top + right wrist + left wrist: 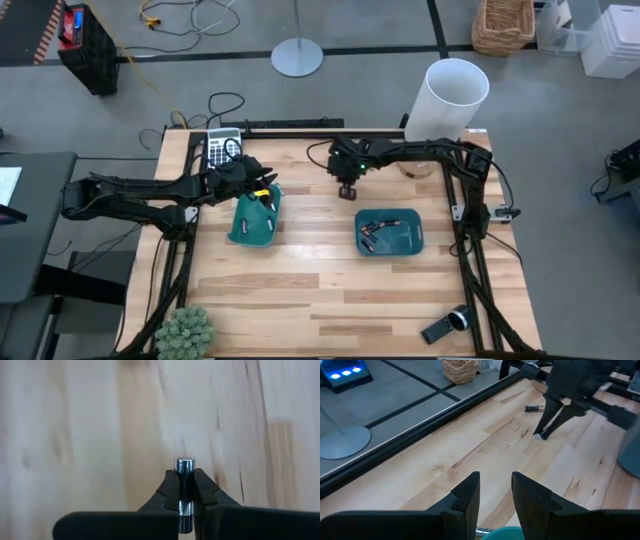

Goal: Sort batteries
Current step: Put the silver battery into the green bin

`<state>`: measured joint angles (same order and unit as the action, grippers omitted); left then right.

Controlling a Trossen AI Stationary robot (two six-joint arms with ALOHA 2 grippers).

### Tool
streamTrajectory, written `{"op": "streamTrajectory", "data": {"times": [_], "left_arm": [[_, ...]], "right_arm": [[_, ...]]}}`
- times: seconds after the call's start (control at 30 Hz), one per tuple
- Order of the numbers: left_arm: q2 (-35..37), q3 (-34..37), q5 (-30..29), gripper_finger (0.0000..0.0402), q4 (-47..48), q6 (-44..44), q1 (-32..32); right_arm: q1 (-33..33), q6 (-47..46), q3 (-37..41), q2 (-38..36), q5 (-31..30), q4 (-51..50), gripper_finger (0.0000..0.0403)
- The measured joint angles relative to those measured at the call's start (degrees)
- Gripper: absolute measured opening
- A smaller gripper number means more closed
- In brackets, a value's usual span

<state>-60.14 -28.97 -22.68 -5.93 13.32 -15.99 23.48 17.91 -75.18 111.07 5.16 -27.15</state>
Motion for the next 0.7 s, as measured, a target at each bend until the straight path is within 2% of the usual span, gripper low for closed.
{"op": "streamTrajectory", "data": {"times": [0.3, 0.53, 0.7], "left_arm": [[0.0, 0.0, 0.0, 0.0106, -1.12, 0.43, 0.0], [0.02, 0.02, -1.67, 0.0106, -3.14, -0.25, 0.0], [0.04, 0.02, -1.86, 0.0106, -7.75, -2.24, 0.0]], "right_arm": [[-6.78, 1.51, -5.48, -0.07, 5.26, 9.99, 0.0017], [-13.73, 1.62, -6.82, -0.11, 5.7, 22.42, 0.0018], [-16.46, -0.3, -6.9, 2.88, 5.7, 32.31, 0.0018]]}}
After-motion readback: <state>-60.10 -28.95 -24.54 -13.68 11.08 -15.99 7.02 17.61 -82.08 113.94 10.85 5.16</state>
